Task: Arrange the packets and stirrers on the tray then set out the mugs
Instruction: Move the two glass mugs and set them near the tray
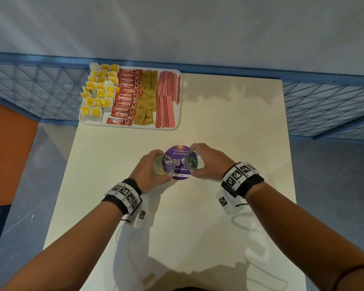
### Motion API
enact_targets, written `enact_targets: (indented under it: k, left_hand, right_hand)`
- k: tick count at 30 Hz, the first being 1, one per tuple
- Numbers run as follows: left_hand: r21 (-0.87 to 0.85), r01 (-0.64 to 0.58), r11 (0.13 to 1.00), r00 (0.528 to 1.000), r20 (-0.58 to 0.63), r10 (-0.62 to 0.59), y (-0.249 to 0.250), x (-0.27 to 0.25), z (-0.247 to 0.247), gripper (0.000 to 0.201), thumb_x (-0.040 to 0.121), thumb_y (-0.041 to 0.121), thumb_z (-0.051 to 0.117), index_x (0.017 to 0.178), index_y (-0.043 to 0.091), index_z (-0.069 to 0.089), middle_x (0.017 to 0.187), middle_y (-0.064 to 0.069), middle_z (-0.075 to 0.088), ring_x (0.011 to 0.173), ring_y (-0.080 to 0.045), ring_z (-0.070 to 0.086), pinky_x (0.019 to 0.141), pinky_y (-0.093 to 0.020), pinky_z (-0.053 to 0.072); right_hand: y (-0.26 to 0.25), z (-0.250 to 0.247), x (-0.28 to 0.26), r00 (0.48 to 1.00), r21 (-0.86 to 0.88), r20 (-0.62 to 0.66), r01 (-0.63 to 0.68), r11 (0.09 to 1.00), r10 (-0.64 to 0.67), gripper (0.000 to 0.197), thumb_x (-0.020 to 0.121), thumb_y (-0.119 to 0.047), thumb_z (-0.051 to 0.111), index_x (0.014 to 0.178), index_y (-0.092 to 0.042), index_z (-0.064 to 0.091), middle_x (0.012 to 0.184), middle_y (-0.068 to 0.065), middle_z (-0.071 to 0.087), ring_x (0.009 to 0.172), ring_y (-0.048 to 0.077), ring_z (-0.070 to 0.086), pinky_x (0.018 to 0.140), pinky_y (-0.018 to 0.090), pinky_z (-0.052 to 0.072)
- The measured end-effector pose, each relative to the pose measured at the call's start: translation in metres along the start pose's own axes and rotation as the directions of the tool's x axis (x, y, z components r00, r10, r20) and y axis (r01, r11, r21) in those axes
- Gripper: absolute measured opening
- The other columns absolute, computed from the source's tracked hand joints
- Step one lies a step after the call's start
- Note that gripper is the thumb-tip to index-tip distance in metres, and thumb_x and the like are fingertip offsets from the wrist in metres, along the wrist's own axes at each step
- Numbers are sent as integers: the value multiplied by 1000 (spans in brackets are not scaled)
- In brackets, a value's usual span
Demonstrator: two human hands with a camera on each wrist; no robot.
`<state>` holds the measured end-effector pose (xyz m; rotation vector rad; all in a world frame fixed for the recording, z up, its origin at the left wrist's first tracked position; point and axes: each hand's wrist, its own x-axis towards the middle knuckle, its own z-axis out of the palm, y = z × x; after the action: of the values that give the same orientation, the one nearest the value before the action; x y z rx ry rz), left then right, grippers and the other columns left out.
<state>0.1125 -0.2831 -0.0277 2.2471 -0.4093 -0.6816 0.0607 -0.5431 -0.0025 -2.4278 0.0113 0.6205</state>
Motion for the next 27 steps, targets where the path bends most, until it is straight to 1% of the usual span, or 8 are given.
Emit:
enact_targets:
  k: [3,7,10,12,15,18,22,27]
  left_hand:
    - [68,-4,998,1000,-5,5,0,-1,-2,89,65,40,92,138,22,44,133,3,55,119,-15,51,100,-29,43]
    - [133,-44,990,999,-23,47,13,-4,-5,92,69,46,88,143,22,41,142,1,50,130,-17,43,103,-28,36]
    - [181,-104,978,994,-16,108,34,-4,-3,82,70,43,87,138,22,47,134,0,55,124,-18,47,101,-28,38]
    - [211,-139,968,990,-3,143,46,-3,-1,79,70,47,86,135,25,49,129,2,58,119,-17,50,102,-33,43]
    - [258,-163,952,986,26,162,63,1,4,73,70,47,85,132,25,53,122,4,63,110,-16,55,96,-34,47]
    - [308,-162,937,987,39,157,69,7,12,68,67,58,80,125,37,52,112,13,67,100,-11,60,91,-35,53]
    - [396,-141,907,990,61,127,65,17,22,71,62,66,71,126,42,50,107,18,69,99,-10,64,93,-41,52]
    - [476,-132,870,991,63,115,71,20,27,64,70,61,72,127,38,53,111,14,67,105,-17,61,102,-43,41]
  right_hand:
    - [-2,-4,-3,1000,6,20,-17,1000,17,97,75,-46,83,152,-26,28,151,-3,45,124,21,56,92,32,53]
    - [0,-10,-12,999,49,-1,-33,998,33,100,76,-53,83,154,-27,27,155,-2,42,131,20,52,101,35,47]
    - [5,-12,-21,995,104,-68,-70,992,78,86,84,-58,73,153,-25,34,153,-1,44,132,19,50,105,37,44]
    - [11,-10,-26,985,138,-135,-86,987,105,68,93,-55,65,149,-22,44,148,0,50,129,19,52,104,37,44]
    - [22,-6,-33,963,186,-228,-103,977,145,45,100,-46,58,137,-20,57,134,1,59,117,18,59,96,33,46]
    - [32,-3,-38,939,205,-289,-128,970,185,30,102,-38,56,126,-20,65,124,2,62,105,17,63,88,30,46]
    - [41,5,-39,933,211,-286,-159,964,216,25,103,-33,55,120,-21,69,117,5,63,100,20,64,92,36,49]
    - [43,13,-39,941,221,-273,-142,965,201,27,103,-31,56,124,-21,67,116,3,64,100,17,61,90,31,46]
